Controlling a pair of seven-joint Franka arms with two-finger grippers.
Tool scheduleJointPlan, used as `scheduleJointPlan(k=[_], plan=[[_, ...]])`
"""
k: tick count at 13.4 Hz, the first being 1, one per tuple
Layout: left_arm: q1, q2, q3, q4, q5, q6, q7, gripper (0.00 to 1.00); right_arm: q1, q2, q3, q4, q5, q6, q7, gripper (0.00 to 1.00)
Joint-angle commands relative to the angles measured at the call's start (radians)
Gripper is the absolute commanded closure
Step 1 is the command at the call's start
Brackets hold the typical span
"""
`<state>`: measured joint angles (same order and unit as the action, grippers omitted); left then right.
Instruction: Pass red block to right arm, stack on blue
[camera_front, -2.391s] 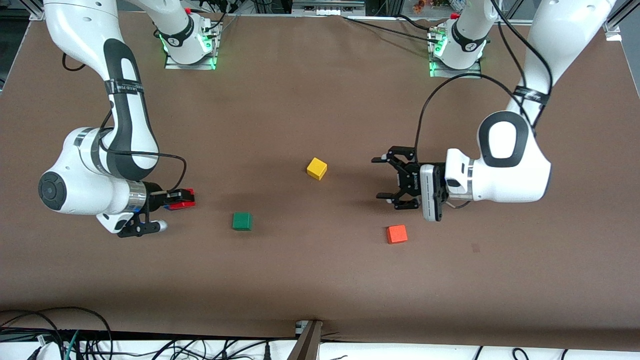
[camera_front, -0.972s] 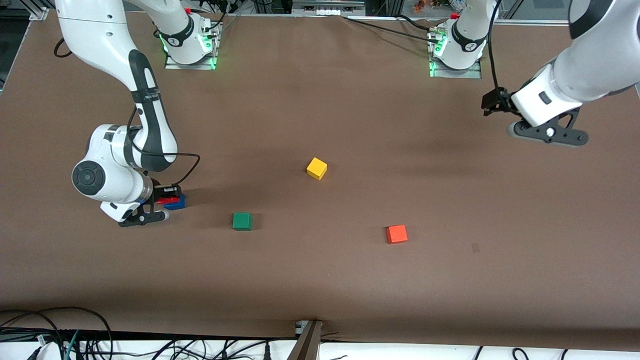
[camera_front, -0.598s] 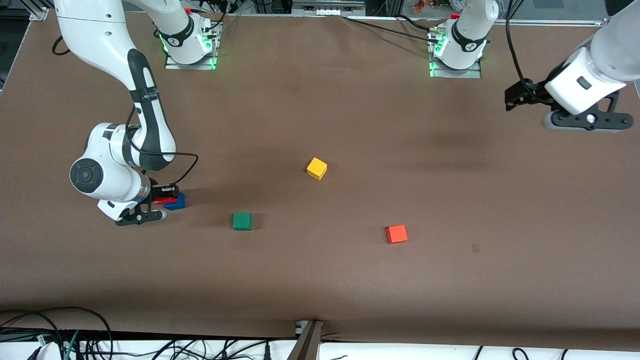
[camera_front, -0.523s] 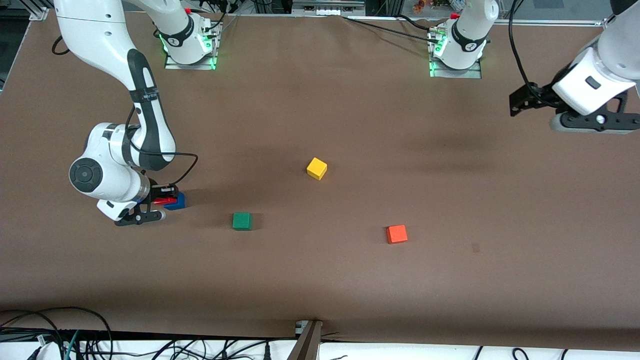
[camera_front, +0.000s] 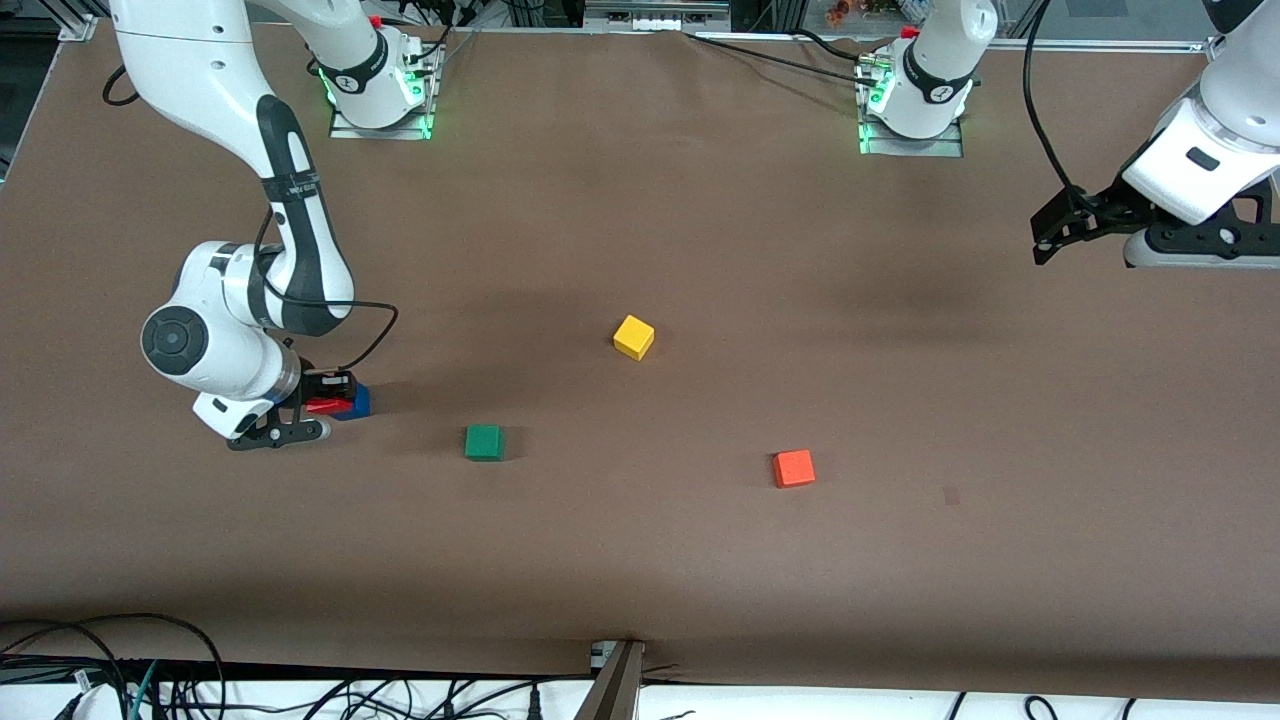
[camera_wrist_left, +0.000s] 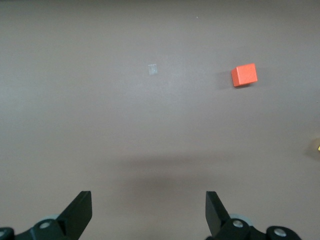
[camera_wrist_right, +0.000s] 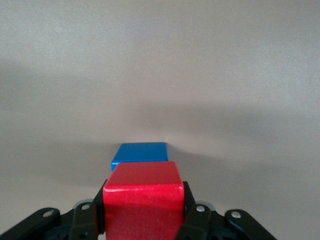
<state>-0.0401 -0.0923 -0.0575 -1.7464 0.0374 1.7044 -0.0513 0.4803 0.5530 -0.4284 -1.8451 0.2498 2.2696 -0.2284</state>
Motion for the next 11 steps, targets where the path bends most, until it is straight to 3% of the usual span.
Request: scheduleJointPlan(k=[1, 4, 11], plan=[[-0.02, -0.009, 0.009, 0.0, 0.045, -0.027, 0.027, 0.0, 0.026, -0.041, -0.015, -0.054, -0.018, 0.019, 0.027, 0.8], [-0.024, 0.025, 0.004, 0.064, 0.047, -0.083, 0.028, 0.0, 0.026, -0.041, -0.026, -0.062, -0.02, 0.031, 0.026, 0.8], [-0.021, 0.025, -0.007, 0.067, 0.041, -0.085, 0.011, 0.0, 0.026, -0.041, -0.026, -0.068, -0.018, 0.041, 0.029, 0.8]])
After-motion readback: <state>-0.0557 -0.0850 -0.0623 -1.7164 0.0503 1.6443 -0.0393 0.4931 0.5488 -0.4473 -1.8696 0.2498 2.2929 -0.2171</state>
